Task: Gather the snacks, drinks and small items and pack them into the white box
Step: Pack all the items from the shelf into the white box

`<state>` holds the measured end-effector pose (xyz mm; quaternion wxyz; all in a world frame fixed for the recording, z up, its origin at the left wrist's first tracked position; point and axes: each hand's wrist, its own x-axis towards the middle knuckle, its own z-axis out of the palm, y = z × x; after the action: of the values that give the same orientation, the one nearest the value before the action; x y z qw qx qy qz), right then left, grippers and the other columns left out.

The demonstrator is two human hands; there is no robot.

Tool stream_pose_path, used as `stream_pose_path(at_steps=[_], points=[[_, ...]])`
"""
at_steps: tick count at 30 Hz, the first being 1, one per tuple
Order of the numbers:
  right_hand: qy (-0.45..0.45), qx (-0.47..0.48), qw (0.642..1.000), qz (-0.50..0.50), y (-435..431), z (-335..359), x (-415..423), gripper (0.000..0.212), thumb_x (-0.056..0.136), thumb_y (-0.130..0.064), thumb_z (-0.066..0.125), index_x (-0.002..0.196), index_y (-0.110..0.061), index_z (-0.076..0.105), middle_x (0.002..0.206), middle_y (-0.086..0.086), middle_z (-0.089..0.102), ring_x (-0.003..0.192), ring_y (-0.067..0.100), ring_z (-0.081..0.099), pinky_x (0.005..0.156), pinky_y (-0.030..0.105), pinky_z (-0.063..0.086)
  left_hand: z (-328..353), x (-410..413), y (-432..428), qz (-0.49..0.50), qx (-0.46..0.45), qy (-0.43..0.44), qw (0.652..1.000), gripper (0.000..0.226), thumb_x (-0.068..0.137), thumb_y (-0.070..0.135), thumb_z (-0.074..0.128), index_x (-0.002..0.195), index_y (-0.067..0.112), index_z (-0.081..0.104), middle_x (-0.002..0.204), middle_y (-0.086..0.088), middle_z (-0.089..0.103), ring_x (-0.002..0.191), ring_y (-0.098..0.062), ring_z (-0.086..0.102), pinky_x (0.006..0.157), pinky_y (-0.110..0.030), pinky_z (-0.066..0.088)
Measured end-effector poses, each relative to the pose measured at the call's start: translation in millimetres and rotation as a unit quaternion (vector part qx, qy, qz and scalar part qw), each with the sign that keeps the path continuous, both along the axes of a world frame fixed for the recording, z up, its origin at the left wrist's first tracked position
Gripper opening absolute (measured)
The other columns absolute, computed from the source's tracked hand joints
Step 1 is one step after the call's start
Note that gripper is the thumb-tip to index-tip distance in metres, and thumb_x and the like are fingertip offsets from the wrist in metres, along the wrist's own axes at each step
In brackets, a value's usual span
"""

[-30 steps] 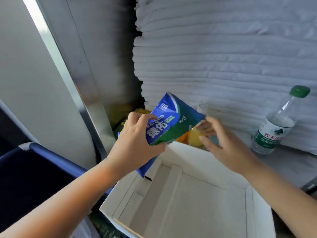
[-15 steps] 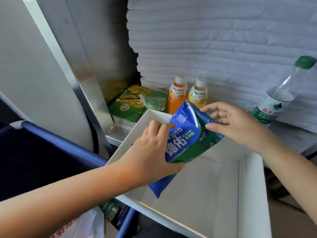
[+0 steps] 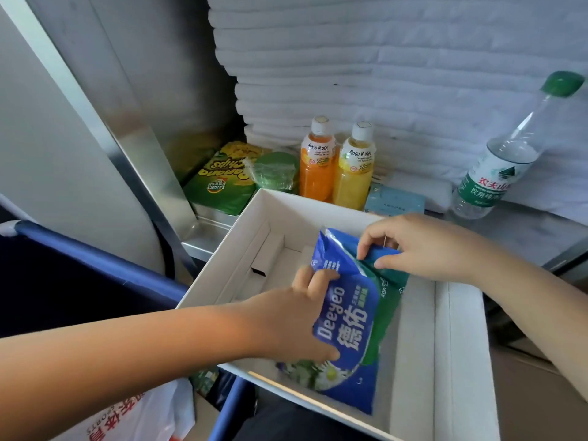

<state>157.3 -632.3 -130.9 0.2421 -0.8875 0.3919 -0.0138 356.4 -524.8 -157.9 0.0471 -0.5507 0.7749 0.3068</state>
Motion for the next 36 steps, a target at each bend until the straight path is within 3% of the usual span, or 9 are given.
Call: stream_pose_path(at_steps=[3,6,8,13,18,26,29,32,36], points=[[0.079,-0.013,0.996,0.043,-2,-4,1,0.024,0.083,-0.022,0.067,0.086,-0.045,0.06,0.087,-0.033,0.055,0.086,-0.008,0.049,0.07,0.012,0.035,0,8,-2,-0.096,0.019,-0.031,0.995,0.08,0.085,0.048,0.061,0.145,0.03,0.011,0.144,0.008,0.019,0.114,-0.015,0.047,0.083,-0.021,0.037],[0.11,-0.011,0.993,0.049,-6,-8,-1,0.025,0.084,-0.022,0.064,0.09,-0.045,0.058,0.089,-0.031,0.053,0.085,-0.006,0.048,0.072,0.018,0.037,-3,11,-5,-0.215,-0.009,-0.075,0.974,0.071,0.09,0.043,0.055,0.147,0.03,0.017,0.146,0.003,0.024,0.129,-0.015,0.03,0.102,-0.029,0.03],[0.15,0.004,0.987,0.063,-4,-15,-1,0.028,0.086,-0.018,0.059,0.099,-0.043,0.057,0.098,-0.026,0.055,0.084,-0.005,0.048,0.076,0.02,0.04,-7,10,-6,-0.271,-0.027,-0.086,0.958,0.069,0.091,0.041,0.053,0.148,0.032,0.015,0.152,0.003,0.015,0.137,-0.017,0.018,0.11,-0.034,0.022],[0.217,0.038,0.972,0.085,1,-30,2,0.043,0.089,-0.013,0.05,0.126,-0.034,0.054,0.128,-0.012,0.054,0.111,0.009,0.051,0.096,0.032,0.042,-20,0,-15,-0.35,-0.045,-0.129,0.927,0.08,0.091,0.043,0.053,0.149,0.034,-0.001,0.157,0.001,-0.017,0.144,-0.021,-0.008,0.115,-0.038,0.003],[0.253,0.002,0.964,0.083,-2,-30,1,0.038,0.094,-0.016,0.047,0.129,-0.03,0.053,0.133,-0.009,0.049,0.119,0.013,0.047,0.101,0.033,0.039,-29,-8,-23,-0.352,0.011,-0.209,0.912,0.093,0.091,0.047,0.054,0.146,0.032,-0.02,0.154,-0.003,-0.025,0.143,-0.03,-0.01,0.116,-0.046,0.014],[0.37,0.064,0.915,0.147,11,-29,5,0.041,0.098,-0.025,0.043,0.139,-0.027,0.045,0.141,-0.005,0.047,0.125,0.017,0.045,0.104,0.035,0.038,-28,-15,-32,-0.389,0.001,-0.248,0.887,0.091,0.087,0.048,0.06,0.148,0.037,-0.007,0.155,-0.004,-0.023,0.142,-0.038,0.002,0.114,-0.051,0.019],[0.415,0.065,0.891,0.175,13,-33,10,0.042,0.1,-0.029,0.038,0.141,-0.024,0.042,0.141,0.001,0.046,0.124,0.023,0.046,0.102,0.04,0.04,-29,-14,-37,-0.376,-0.01,-0.24,0.895,0.089,0.085,0.051,0.06,0.148,0.039,-0.001,0.156,-0.006,-0.017,0.141,-0.039,0.009,0.115,-0.051,0.012],[0.437,0.062,0.879,0.181,15,-37,11,0.042,0.1,-0.032,0.036,0.14,-0.02,0.042,0.141,0.005,0.046,0.123,0.025,0.047,0.1,0.041,0.041,-37,-15,-40,-0.326,-0.04,-0.243,0.913,0.098,0.08,0.062,0.059,0.149,0.025,0.0,0.157,-0.012,-0.01,0.14,-0.038,0.014,0.115,-0.048,0.006],[0.45,0.058,0.872,0.182,20,-41,10,0.049,0.099,-0.039,0.035,0.144,-0.02,0.034,0.148,0.004,0.035,0.124,0.026,0.046,0.1,0.04,0.042,-50,-15,-41,-0.289,-0.071,-0.282,0.912,0.119,0.073,0.075,0.054,0.146,0.016,-0.019,0.156,-0.017,-0.011,0.143,-0.035,0.0,0.111,-0.046,-0.013]])
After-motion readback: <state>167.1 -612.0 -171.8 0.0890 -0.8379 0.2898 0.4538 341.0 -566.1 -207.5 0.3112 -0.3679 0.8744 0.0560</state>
